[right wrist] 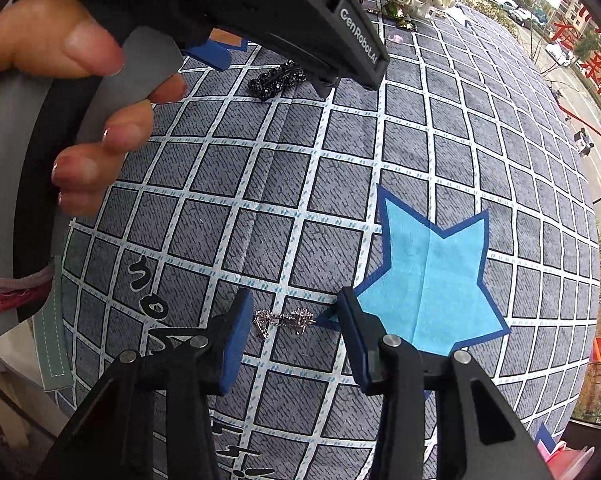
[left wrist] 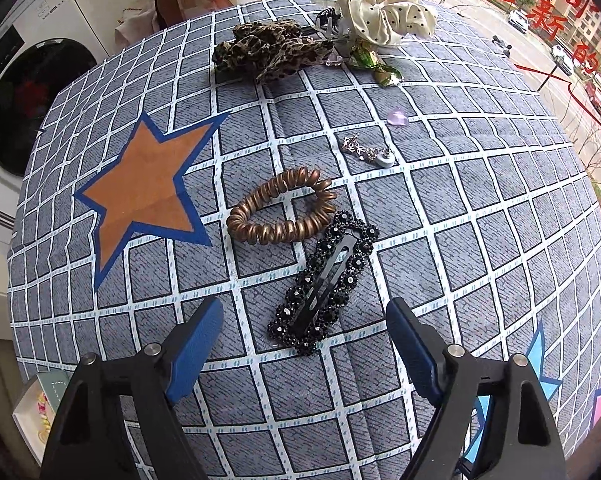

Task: Organize jewelry
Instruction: 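Grasp the black rhinestone hair clip with the left tool while the right grasps the silver charm, then carry the black clip and silver charm over the white tray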

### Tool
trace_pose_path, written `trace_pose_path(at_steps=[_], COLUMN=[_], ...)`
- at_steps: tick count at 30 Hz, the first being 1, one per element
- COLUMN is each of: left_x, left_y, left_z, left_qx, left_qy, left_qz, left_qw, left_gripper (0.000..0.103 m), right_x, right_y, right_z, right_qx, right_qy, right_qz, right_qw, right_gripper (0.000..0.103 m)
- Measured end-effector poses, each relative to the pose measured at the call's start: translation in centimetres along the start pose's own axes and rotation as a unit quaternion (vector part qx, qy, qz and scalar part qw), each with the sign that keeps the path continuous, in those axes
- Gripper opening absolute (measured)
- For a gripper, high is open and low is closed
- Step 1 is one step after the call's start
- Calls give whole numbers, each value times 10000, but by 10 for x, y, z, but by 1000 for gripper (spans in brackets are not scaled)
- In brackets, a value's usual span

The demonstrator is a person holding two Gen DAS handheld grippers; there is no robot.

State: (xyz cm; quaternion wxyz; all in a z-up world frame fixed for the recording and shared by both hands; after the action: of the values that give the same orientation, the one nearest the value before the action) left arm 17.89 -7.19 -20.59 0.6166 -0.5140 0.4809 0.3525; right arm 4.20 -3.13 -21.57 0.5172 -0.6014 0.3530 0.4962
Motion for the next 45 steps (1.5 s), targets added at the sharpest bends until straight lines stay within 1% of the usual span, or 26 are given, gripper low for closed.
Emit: trace_pose_path(at_steps=[2, 5, 6, 7, 8, 9, 10, 11, 13, 17, 19, 24, 28, 31, 32, 34, 35, 40, 41, 43, 45], left_x=[4, 4, 6, 6, 6, 6, 6, 6, 4, -1, -7, -21, -31, -36, -38, -42, -44, -57, -59, -64, -70], left_y=[-2, -6, -7, -8, -9, -11, -13, -15, -17, -15, -10, 6, 27, 45, 50, 60, 65, 88, 92, 99, 107], left_z=[-2, -2, -2, -2, -3, -4, -6, -8, -15, -14, -15, -13, -10, -11, -11, -12, -12, -11, -10, -8, -5], left_qx=[29, 16, 9, -4, -9, -1, 17, 44, 85, 60, 70, 43, -38, -39, -24, -12, -20, -55, -49, -63, -107], left_qy=[-11, -1, -9, 14, 25, 43, 76, 104, 105, 156, 164, 192, 252, 278, 272, 274, 293, 323, 309, 305, 317], left_qz=[47, 15, 8, -4, 3, -6, -15, -19, -32, -86, -99, -104, -62, 9, 29, 59, 74, 149, 157, 169, 179], left_qw=[10000, 10000, 10000, 10000, 10000, 10000, 10000, 9999, 9999, 9998, 9998, 9998, 9997, 9996, 9996, 9996, 9995, 9994, 9994, 9994, 9993], left_gripper=[77, 77, 72, 70, 65, 57, 51, 43, 43, 43, 43, 43, 43, 43, 43, 43, 43, 43, 43, 43, 43], right_x=[1, -2, -2, -1, 0, 0, 1, 1, 1, -5, -7, -14, -20, -16, -20, -23, -27, -36, -35, -33, -47], right_y=[3, 17, 18, 18, 17, 16, 16, 16, 15, 13, 14, 20, 27, 14, 15, 24, 33, 43, 42, 38, 46], right_z=[5, 0, -1, 1, -4, -6, -5, -6, -6, -21, -26, -42, -59, -79, -92, -108, -112, -136, -135, -144, -141], right_qx=[-42, -64, -64, -79, -87, -77, -57, -30, 36, 259, 384, 619, 765, 907, 932, 962, 976, 1114, 1143, 1196, 1247], right_qy=[53, 115, 112, 139, 132, 121, 108, 75, -13, -235, -356, -482, -505, -581, -595, -597, -588, -582, -581, -572, -569], right_qz=[-19, -33, -28, -24, -20, -10, 3, 19, 54, 71, 76, 109, 157, 219, 231, 243, 246, 310, 332, 357, 375], right_qw=[10000, 9999, 9999, 9999, 9999, 9999, 9999, 10000, 10000, 9994, 9986, 9969, 9957, 9939, 9936, 9933, 9932, 9916, 9912, 9905, 9899], right_gripper=[42, 32, 27, 24, 19, 13, 10, 8, 8, 8, 8, 8, 8, 8, 8, 8, 8, 7, 8, 7, 8])
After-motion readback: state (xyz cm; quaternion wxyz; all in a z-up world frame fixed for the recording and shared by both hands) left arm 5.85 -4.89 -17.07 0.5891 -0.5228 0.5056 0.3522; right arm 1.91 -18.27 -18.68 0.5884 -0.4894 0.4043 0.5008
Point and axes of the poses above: each gripper's, at about its wrist camera, not at the fingertips, and x roughly the way its jaws point, z to its left, y to its underside, the point moved 5 cm from there along x, roughly the way its jaws point, and after that the axes turned 1 degree about -z, right-handed, at the moved point
